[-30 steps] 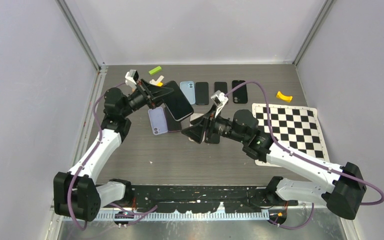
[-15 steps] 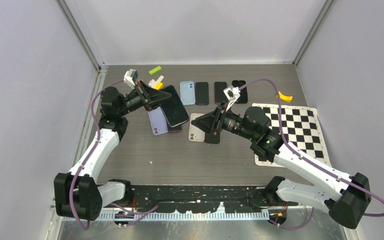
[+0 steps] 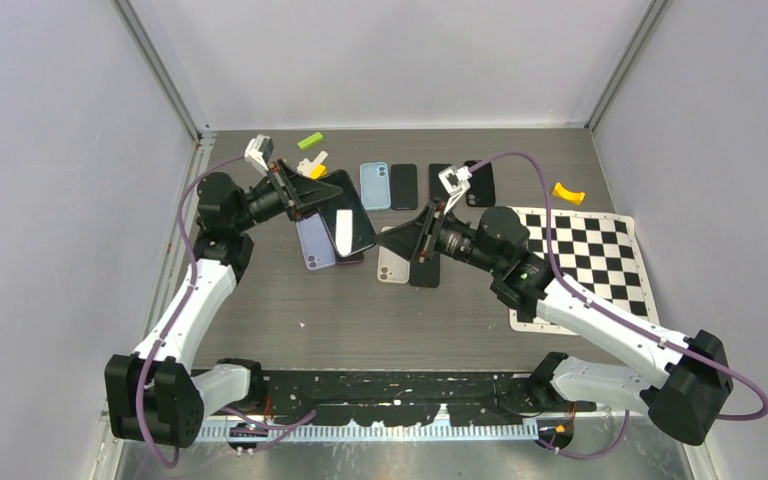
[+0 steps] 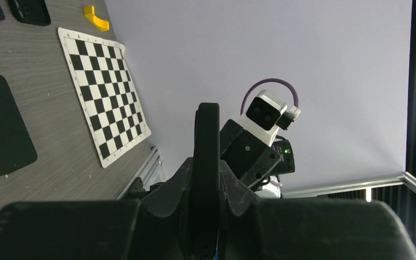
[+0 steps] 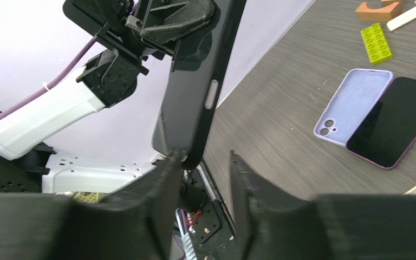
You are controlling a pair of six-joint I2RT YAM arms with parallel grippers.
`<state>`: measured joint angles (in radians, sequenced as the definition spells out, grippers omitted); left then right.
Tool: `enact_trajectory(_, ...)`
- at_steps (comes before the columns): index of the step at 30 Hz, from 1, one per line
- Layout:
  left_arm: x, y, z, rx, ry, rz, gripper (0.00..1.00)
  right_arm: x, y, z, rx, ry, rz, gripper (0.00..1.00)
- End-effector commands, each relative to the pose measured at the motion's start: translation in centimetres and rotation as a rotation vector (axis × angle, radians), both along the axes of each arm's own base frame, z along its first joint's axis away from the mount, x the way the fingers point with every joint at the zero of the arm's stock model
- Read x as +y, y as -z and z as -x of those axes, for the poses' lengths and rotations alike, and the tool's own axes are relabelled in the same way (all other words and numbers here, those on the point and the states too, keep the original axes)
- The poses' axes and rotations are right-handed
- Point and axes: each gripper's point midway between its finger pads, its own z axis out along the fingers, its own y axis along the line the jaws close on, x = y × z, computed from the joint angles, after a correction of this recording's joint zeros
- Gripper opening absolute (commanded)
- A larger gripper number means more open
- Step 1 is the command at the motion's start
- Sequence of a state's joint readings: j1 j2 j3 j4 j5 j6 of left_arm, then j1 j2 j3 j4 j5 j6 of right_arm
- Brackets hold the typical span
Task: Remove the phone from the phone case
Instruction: Remove the phone case from the phone.
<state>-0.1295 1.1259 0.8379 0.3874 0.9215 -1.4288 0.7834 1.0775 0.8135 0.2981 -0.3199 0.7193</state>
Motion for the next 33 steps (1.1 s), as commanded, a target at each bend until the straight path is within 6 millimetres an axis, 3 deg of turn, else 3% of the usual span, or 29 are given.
enact_trajectory(1,0.1,-4.3,1.8,-0.149,0.027,0.018,0.0,0.2,-0.7,-1.1,-0.029,0.033,0.027,0.27)
enact_trajectory(12,0.1,-6.3,2.9,-0.2,0.046,0.054,0.0,-1.2,8.1,-3.9,0.106,0.143,0.402,0.02)
enact_trajectory(18,0.1,-7.0,3.2,-0.212,0.054,0.065,0.0,-4.3,11.8,-6.4,0.144,0.329,0.594,0.01)
enact_trajectory(33,0.1,-6.6,2.7,-0.18,0.059,0.095,0.0,-7.5,12.4,-8.6,0.157,0.528,0.73,0.01)
